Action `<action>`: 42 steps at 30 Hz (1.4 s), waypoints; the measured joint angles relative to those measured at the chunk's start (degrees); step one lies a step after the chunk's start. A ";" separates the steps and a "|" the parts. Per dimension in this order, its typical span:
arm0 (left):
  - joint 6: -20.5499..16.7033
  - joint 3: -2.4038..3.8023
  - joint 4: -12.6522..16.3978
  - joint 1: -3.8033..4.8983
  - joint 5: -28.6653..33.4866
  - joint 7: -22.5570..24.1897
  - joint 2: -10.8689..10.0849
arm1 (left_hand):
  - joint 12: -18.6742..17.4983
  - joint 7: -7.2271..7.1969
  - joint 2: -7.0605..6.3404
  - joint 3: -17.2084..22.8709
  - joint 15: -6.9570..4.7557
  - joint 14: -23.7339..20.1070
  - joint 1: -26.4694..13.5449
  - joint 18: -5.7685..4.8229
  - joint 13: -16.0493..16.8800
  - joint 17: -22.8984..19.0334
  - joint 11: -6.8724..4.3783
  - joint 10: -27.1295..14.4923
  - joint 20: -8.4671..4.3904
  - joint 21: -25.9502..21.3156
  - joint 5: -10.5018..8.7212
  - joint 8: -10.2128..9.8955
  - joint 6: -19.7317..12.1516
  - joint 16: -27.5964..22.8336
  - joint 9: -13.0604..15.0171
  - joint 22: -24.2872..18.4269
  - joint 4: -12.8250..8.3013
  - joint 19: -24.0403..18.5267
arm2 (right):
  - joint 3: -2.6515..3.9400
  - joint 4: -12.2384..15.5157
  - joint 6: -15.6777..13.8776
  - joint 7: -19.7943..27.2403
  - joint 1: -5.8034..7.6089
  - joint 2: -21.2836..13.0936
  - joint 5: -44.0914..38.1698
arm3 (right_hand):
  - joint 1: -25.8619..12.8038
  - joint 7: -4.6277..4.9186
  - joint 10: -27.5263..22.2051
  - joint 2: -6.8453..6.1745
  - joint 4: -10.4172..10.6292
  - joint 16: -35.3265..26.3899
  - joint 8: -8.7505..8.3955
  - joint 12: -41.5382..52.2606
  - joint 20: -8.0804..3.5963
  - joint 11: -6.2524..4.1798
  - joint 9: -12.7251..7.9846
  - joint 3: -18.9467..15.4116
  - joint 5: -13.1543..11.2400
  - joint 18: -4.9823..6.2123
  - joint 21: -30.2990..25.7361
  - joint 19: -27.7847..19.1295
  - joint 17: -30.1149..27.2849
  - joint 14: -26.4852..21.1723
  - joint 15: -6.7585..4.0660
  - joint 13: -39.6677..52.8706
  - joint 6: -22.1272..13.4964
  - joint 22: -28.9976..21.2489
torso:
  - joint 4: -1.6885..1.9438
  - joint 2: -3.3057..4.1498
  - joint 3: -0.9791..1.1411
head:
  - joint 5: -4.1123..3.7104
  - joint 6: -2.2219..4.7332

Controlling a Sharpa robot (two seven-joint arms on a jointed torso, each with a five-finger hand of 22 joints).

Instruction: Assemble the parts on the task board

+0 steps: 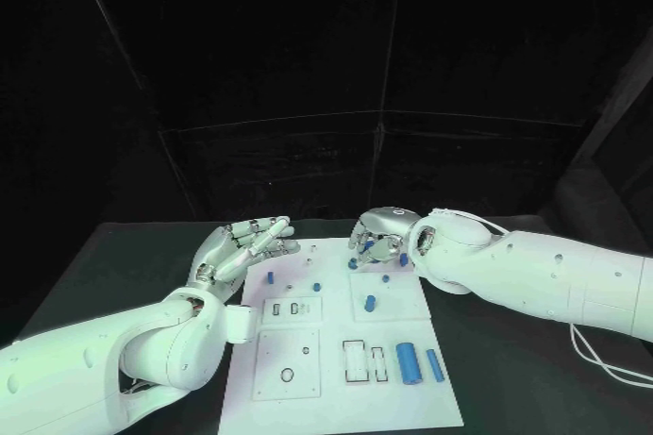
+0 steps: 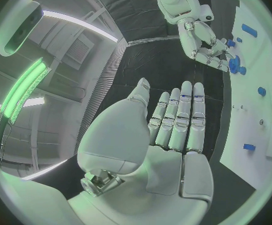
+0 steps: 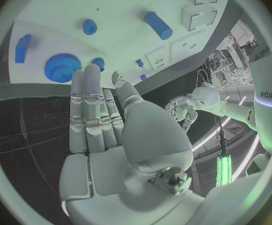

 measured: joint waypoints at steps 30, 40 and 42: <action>1.04 0.00 -0.57 0.06 0.00 -0.04 0.75 | -0.66 0.00 0.00 -0.40 0.21 0.20 0.00 -0.02 0.01 -0.02 0.00 -0.01 0.01 -0.50 0.00 -0.46 0.00 -0.49 -0.04 -0.28 -0.40 -0.01 | 0.03 -1.97 4.39 -2.71 0.03 2.77 -4.76 | -1.75 0.02 -2.04 -0.38 -0.02 34.38 0.01 0.00 1.11 0.61 0.01 9.91 0.66 -0.01 16.71 1.74 31.89 0.40 0.40 -0.02 0.03 14.60 | 0.37 1.74 -0.03 | -0.08 -0.41; 1.33 0.01 -0.89 0.06 0.00 -0.19 0.90 | -0.87 0.00 0.00 -0.55 0.21 0.20 0.00 -0.02 0.01 -0.02 0.00 -0.01 0.17 -0.72 0.00 -0.71 -0.01 -0.78 -0.04 -0.45 -0.55 0.14 | 0.04 -2.49 5.48 -3.32 0.03 3.21 -5.30 | -3.03 0.02 -2.45 -1.20 0.10 38.62 0.01 0.00 1.45 0.62 0.01 13.83 0.61 -0.01 19.73 2.69 35.90 0.17 0.63 -0.01 0.03 18.53 | 0.47 2.08 -0.01 | -0.02 -0.36; 1.36 0.01 -0.92 0.06 0.00 -0.22 0.90 | -0.93 0.00 0.00 -0.55 0.21 0.20 0.00 -0.02 0.01 -0.02 0.00 -0.01 0.17 -0.72 0.00 -0.90 -0.01 -0.78 -0.04 -0.46 -0.55 0.14 | 0.04 -2.54 5.77 -3.43 0.03 3.29 -5.41 | -3.03 0.13 -2.45 -1.20 0.08 38.76 0.01 0.01 1.53 0.62 0.01 14.02 0.38 -0.01 19.95 2.96 36.21 0.17 0.63 -0.02 0.14 18.87 | 0.47 2.12 -0.01 | -0.02 -0.40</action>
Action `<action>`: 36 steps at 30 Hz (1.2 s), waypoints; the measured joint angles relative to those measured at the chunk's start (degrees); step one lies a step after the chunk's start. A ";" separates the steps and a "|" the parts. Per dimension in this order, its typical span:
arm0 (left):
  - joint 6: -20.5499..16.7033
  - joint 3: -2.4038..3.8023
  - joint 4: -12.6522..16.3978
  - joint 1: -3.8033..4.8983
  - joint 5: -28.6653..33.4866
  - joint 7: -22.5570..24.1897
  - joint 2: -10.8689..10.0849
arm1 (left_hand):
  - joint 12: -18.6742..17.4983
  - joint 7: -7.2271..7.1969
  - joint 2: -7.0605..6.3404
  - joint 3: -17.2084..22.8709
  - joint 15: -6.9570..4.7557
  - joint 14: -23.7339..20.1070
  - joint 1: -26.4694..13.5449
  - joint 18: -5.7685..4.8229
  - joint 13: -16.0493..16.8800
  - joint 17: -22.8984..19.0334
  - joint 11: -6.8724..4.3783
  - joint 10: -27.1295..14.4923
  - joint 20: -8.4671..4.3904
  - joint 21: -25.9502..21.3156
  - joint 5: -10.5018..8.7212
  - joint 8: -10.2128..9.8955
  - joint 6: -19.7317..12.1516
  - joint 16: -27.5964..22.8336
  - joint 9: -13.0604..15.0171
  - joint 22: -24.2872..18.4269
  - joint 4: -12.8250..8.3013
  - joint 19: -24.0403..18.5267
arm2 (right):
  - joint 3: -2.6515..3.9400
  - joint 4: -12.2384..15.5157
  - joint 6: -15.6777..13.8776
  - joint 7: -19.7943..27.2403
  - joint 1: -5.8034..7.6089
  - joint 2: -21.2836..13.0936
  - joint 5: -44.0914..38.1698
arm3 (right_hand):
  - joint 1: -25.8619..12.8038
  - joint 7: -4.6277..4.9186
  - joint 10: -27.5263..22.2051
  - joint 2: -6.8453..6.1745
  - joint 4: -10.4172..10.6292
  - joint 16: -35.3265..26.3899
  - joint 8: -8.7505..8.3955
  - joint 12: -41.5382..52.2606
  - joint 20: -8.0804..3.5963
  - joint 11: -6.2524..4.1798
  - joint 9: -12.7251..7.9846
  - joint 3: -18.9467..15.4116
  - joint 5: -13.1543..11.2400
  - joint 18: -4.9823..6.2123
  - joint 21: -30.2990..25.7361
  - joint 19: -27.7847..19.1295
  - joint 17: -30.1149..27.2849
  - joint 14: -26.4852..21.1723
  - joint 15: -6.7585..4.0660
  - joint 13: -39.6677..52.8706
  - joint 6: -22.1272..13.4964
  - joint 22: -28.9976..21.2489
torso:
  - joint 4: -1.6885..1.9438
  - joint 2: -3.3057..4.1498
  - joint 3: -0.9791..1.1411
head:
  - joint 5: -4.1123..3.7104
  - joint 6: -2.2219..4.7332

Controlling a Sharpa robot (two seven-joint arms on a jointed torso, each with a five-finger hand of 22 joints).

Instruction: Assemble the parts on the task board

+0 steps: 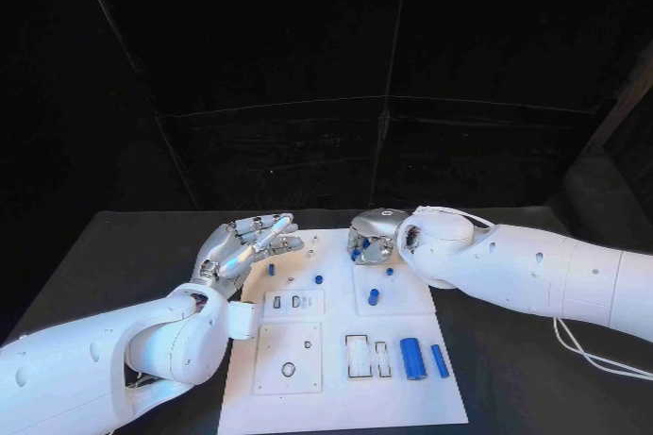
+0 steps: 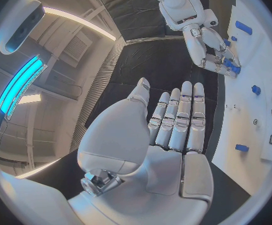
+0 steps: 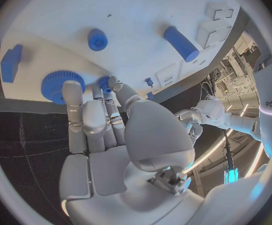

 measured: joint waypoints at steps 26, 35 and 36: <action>0.09 0.00 -0.20 0.12 0.00 -0.20 -0.25 | -0.61 0.00 0.00 -0.32 0.21 0.21 0.00 -0.01 0.00 -0.01 0.21 -0.21 0.00 -0.21 0.00 -0.43 0.00 -0.55 0.01 -0.20 -0.32 -0.01 | 0.03 1.21 -7.13 0.05 0.01 -0.26 -0.53 | -0.28 -0.83 3.73 0.33 0.29 4.47 0.18 -0.22 -0.52 -0.43 0.13 13.88 -5.87 -0.92 5.58 2.15 3.38 0.01 -0.45 -0.03 3.69 7.24 | 0.03 0.30 -0.08 | 0.03 0.22; 0.21 0.01 -0.55 0.18 0.00 -0.06 -0.63 | -0.61 0.00 0.00 -0.32 0.21 0.21 0.00 -0.01 0.01 0.04 0.21 -0.21 -0.01 -0.21 0.00 -0.43 0.00 -0.55 0.01 -0.25 -0.32 -0.03 | 0.09 -0.73 -12.01 0.60 0.02 2.36 0.28 | -0.79 -0.81 3.73 -0.73 0.65 4.68 0.19 -0.23 -0.52 -0.44 0.12 15.78 -5.90 -0.92 6.21 2.15 3.31 0.01 -0.45 0.04 3.72 7.57 | 0.12 0.51 -0.09 | 0.50 0.58; 0.23 0.01 -0.58 0.18 0.00 -0.05 -0.68 | -0.61 0.00 0.00 -0.32 0.21 0.21 0.00 -0.01 0.01 0.04 0.21 -0.21 -0.01 -0.21 0.00 -0.43 0.00 -0.55 0.01 -0.25 -0.32 -0.03 | 0.09 -1.18 -12.31 0.65 0.02 2.76 0.37 | -0.79 -0.81 3.73 -0.73 0.73 4.68 0.19 -0.23 -0.52 -0.44 0.12 15.87 -5.90 -0.91 6.21 2.15 3.30 0.01 -0.45 0.04 3.72 7.57 | 0.12 0.52 -0.08 | 0.55 0.59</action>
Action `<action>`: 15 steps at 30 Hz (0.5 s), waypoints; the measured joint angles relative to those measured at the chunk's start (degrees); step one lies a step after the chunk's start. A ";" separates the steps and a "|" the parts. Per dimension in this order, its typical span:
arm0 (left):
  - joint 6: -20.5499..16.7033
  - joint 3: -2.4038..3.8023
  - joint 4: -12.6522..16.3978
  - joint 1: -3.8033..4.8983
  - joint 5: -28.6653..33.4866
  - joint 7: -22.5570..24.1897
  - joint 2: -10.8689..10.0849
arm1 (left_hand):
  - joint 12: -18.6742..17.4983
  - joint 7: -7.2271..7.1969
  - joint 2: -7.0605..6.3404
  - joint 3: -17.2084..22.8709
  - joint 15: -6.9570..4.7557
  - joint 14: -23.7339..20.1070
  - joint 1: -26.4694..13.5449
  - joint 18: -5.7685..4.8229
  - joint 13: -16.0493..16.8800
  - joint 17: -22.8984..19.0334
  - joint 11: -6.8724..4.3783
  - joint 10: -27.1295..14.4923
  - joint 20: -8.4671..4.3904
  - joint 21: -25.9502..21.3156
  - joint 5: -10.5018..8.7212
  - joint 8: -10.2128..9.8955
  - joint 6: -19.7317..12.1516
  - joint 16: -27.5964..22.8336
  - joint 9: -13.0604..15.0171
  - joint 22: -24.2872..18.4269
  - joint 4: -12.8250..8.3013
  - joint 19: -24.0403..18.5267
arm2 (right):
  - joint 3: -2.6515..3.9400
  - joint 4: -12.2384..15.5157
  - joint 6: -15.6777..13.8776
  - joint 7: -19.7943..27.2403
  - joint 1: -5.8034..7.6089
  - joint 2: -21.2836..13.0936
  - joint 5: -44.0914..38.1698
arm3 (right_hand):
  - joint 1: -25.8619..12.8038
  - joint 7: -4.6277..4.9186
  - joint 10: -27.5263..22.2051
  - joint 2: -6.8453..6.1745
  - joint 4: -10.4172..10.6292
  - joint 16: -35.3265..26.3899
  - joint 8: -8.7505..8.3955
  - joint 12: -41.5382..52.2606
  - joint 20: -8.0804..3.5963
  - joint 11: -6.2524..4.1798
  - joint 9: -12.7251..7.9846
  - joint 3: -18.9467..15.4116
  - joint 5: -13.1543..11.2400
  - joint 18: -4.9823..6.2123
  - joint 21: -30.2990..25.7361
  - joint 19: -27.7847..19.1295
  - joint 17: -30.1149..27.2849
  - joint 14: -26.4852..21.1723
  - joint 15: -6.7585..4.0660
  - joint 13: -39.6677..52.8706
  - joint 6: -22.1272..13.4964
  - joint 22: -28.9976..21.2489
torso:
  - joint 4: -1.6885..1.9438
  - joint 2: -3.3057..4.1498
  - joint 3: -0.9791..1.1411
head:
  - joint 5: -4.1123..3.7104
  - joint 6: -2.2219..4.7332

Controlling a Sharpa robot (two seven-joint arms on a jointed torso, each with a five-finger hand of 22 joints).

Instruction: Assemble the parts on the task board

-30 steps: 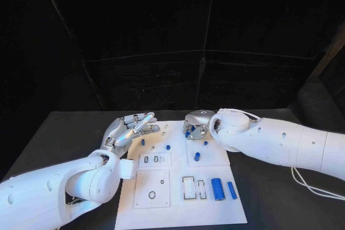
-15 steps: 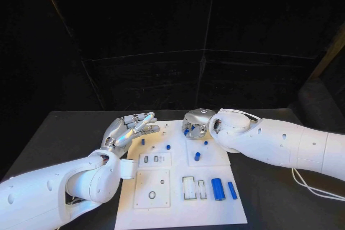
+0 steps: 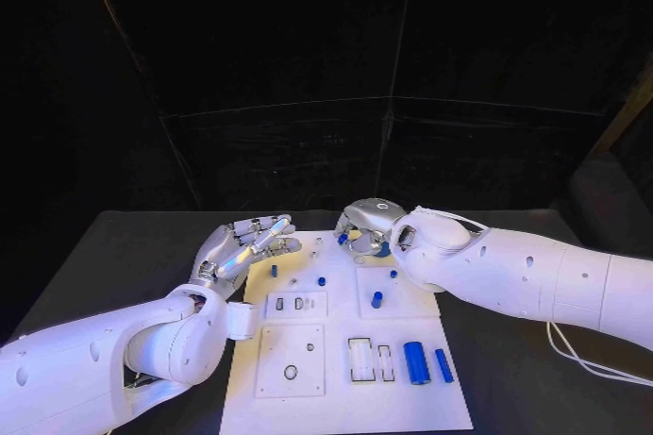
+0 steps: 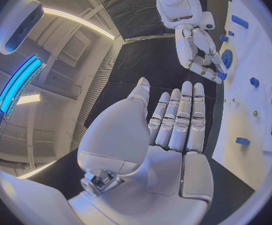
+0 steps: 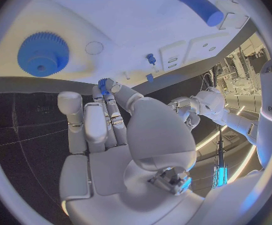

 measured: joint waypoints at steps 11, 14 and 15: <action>0.19 0.02 -0.17 0.15 0.04 0.13 -0.50 | -0.21 0.00 0.00 0.00 0.00 0.00 0.00 0.00 0.00 -0.01 0.00 0.00 -0.01 0.00 0.00 -0.22 0.00 0.00 0.00 0.01 0.00 -0.01 | 0.03 -4.29 -2.03 0.57 0.00 4.38 1.08 | -0.42 0.00 0.00 -1.10 0.35 0.00 -0.36 -0.01 0.00 0.00 -0.06 1.34 -0.20 0.00 0.22 0.00 -0.36 0.00 0.00 -0.01 0.00 0.09 | 0.05 0.21 0.01 | 0.04 0.16; 0.22 0.02 -0.19 0.17 0.04 0.14 -0.56 | -0.21 0.00 0.00 0.00 0.00 0.00 0.00 -0.01 0.00 -0.01 0.00 0.00 0.18 0.00 0.00 -0.22 0.00 0.00 0.00 0.01 0.00 0.17 | 0.04 -4.98 -2.13 0.69 0.00 5.10 1.27 | -0.42 0.00 0.00 -1.10 0.41 0.00 -0.36 -0.01 0.02 0.00 -0.07 1.39 -0.20 0.01 0.22 -0.03 -0.39 0.00 0.00 -0.02 0.00 0.09 | 0.14 0.29 -0.03 | -0.01 0.20; 0.24 0.02 -0.19 0.18 0.04 0.15 -0.57 | -0.21 0.00 0.00 0.00 0.00 0.00 0.00 -0.01 0.00 -0.01 0.00 0.00 0.18 0.00 0.00 -0.22 0.00 0.00 0.00 0.01 0.00 0.18 | 0.04 -5.28 -2.15 0.74 0.00 5.37 1.35 | -0.42 0.00 0.00 -1.10 0.52 0.00 -0.37 -0.01 0.14 0.00 -0.09 1.51 -0.27 0.01 0.21 -0.15 -0.39 0.00 0.01 -0.03 0.00 0.08 | 0.16 0.32 -0.04 | -0.01 0.22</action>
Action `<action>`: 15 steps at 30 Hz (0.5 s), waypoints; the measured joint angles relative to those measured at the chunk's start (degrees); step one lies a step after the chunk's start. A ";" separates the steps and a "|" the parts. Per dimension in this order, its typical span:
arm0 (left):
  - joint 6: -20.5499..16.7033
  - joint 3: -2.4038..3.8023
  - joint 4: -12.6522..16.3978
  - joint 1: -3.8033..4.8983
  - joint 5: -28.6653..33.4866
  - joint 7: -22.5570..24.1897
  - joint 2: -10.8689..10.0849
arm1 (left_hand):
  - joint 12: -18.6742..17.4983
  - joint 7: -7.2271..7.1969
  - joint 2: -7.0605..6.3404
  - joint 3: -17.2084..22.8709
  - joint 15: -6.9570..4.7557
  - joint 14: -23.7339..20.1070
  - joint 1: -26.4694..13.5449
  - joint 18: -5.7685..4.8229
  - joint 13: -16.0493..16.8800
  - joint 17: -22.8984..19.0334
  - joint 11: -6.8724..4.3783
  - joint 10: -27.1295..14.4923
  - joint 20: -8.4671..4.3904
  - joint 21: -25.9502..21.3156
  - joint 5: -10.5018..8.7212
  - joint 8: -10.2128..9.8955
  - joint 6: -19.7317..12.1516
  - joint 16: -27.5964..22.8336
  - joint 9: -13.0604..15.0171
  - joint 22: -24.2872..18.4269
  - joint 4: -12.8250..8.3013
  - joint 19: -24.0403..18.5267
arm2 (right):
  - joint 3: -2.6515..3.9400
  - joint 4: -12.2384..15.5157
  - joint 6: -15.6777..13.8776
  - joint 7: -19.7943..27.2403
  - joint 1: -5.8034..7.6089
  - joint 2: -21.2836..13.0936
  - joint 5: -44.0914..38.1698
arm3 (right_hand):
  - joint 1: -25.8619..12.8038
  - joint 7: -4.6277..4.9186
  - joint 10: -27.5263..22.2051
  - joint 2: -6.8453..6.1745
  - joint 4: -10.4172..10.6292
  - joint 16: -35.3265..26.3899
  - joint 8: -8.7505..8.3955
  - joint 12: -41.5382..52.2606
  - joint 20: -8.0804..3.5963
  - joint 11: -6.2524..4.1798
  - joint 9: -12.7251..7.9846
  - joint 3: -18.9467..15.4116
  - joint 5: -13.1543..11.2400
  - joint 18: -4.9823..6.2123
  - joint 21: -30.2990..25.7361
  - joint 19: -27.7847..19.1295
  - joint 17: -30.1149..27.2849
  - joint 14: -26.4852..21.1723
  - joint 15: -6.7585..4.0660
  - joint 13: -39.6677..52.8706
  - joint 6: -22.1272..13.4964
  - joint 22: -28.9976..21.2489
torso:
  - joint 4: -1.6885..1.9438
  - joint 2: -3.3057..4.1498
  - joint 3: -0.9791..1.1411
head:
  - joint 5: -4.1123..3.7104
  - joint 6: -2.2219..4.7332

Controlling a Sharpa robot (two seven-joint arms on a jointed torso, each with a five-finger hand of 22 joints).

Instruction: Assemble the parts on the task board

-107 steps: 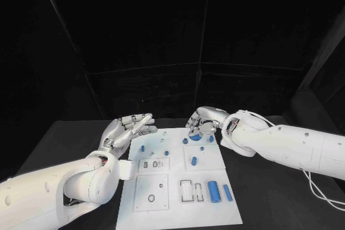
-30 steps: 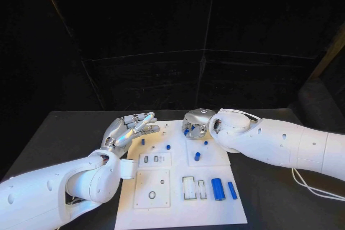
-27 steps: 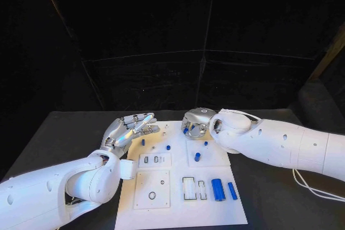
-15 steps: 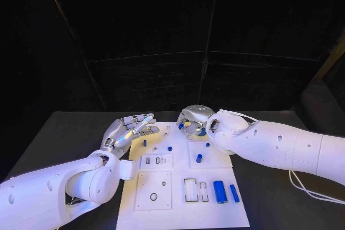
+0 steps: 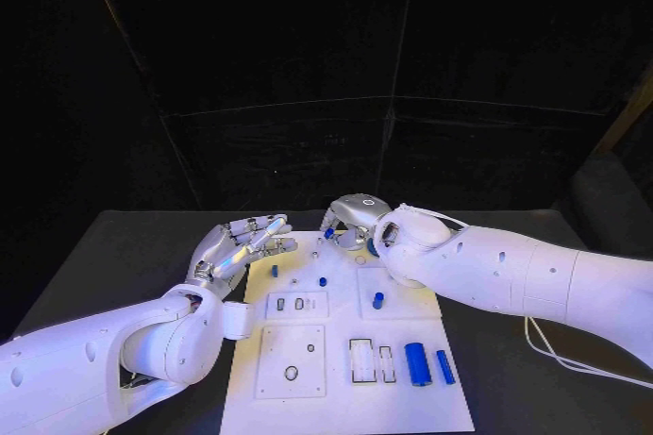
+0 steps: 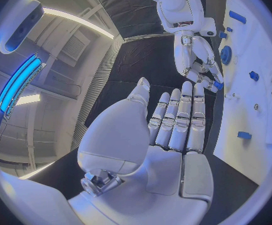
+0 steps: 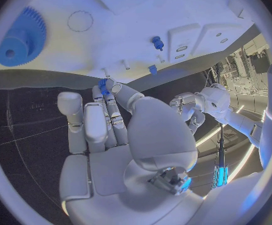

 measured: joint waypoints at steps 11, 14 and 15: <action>0.08 0.00 -0.08 0.16 0.01 0.01 -0.02 | 0.00 0.00 0.00 0.00 0.00 0.00 0.00 0.00 0.00 -0.01 0.00 0.00 0.00 0.00 0.00 0.00 0.00 0.00 0.00 -0.01 0.00 0.00 | 0.00 -2.10 0.36 0.24 -0.01 1.95 0.35 | -0.59 0.21 0.00 -0.59 0.26 0.22 0.00 0.00 0.08 0.00 -0.03 0.26 -0.03 0.00 0.00 -0.08 0.00 0.00 0.00 -0.01 -0.22 -0.01 | 0.02 0.12 -0.04 | 0.20 -0.15; 0.10 0.00 -0.09 0.20 0.01 0.01 0.04 | 0.00 0.00 0.00 0.00 0.00 0.00 0.00 0.00 0.00 -0.01 0.00 0.00 0.00 -0.10 0.00 0.00 0.00 0.00 0.00 -0.06 0.00 0.00 | 0.00 -2.62 0.72 0.25 -0.01 2.51 0.39 | -0.69 0.43 -0.22 -1.32 0.55 0.22 0.00 0.00 0.28 -0.22 -0.02 0.56 -0.27 0.00 0.00 -0.28 -0.18 0.00 0.00 -0.02 -0.43 -0.04 | 0.01 0.13 -0.04 | 0.20 -0.19; 0.11 0.00 -0.09 0.22 0.01 0.01 0.06 | 0.00 0.00 0.00 0.00 0.00 0.00 0.00 0.00 0.00 -0.01 0.00 0.00 0.00 -0.22 0.00 0.00 0.00 0.00 0.00 -0.06 0.00 0.00 | 0.00 -2.79 0.86 0.25 -0.01 2.66 0.39 | -0.73 0.43 -0.21 -1.36 0.55 0.22 0.00 0.00 0.29 -0.22 -0.02 0.56 -0.27 0.00 0.00 -0.29 -0.23 0.00 0.00 -0.01 -0.43 -0.07 | 0.01 0.13 -0.04 | 0.20 -0.23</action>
